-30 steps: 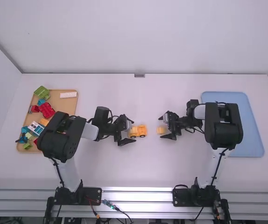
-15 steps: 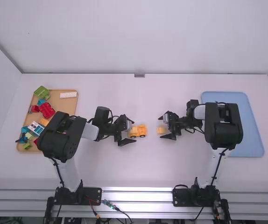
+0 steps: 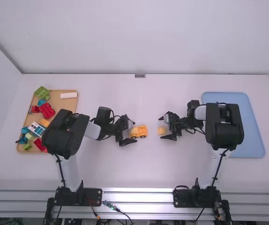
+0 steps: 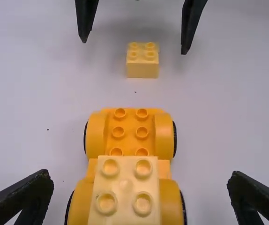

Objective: Assemble lego blocks to make yellow taxi

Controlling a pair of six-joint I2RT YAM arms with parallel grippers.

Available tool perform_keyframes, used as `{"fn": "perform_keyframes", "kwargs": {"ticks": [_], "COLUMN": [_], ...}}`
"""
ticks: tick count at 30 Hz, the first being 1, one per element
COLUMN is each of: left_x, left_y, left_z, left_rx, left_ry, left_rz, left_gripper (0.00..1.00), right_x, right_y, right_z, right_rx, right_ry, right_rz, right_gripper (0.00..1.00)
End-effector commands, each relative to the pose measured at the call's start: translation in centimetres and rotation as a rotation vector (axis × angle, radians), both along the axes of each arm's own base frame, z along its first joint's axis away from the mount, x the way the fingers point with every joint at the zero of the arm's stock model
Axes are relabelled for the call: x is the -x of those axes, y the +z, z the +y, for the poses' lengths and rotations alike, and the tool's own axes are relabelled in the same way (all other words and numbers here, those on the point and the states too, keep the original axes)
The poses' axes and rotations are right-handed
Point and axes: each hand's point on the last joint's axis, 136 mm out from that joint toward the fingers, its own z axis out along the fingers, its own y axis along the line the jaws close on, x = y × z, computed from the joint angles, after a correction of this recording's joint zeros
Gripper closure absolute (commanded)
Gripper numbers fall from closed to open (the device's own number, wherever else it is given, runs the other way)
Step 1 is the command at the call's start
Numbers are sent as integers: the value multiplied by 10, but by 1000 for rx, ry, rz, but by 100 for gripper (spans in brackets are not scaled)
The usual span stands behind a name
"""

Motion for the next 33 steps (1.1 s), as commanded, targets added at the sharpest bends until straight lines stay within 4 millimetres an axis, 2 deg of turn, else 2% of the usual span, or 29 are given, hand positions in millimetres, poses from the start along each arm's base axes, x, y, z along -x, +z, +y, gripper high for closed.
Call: {"fn": "perform_keyframes", "kwargs": {"ticks": [1, 6, 11, 16, 20, 29, 31, 33], "left_x": [2, -6, 2, -2, 2, 4, 3, 2], "left_y": [2, 2, -6, -15, -10, -9, -10, -10], "left_z": [-7, -5, -3, -4, -7, -8, -8, -8], "left_rx": [34, 10, -3, 12, 58, 63, 61, 56], "left_ry": [-19, 1, -8, 11, -6, -14, -12, -8], "left_rz": [48, 31, 27, 31, 23, 43, 43, 40], "left_gripper": [1, 1, 1, 1, 1, 0, 6, 6], "right_x": [6, 8, 12, 12, 12, 13, 8, 5], "right_y": [-4, -3, -4, -4, -5, -10, -12, -12], "right_z": [3, 2, 2, 2, 2, 0, -2, -2], "right_rx": [-21, -20, -16, -15, -11, 25, 38, 38], "right_ry": [1, 0, 19, 20, 21, 20, -12, -34], "right_rz": [36, 46, 38, 36, 35, 49, 75, 93], "right_gripper": [2, 2, 2, 1, 1, 9, 8, 8]}}
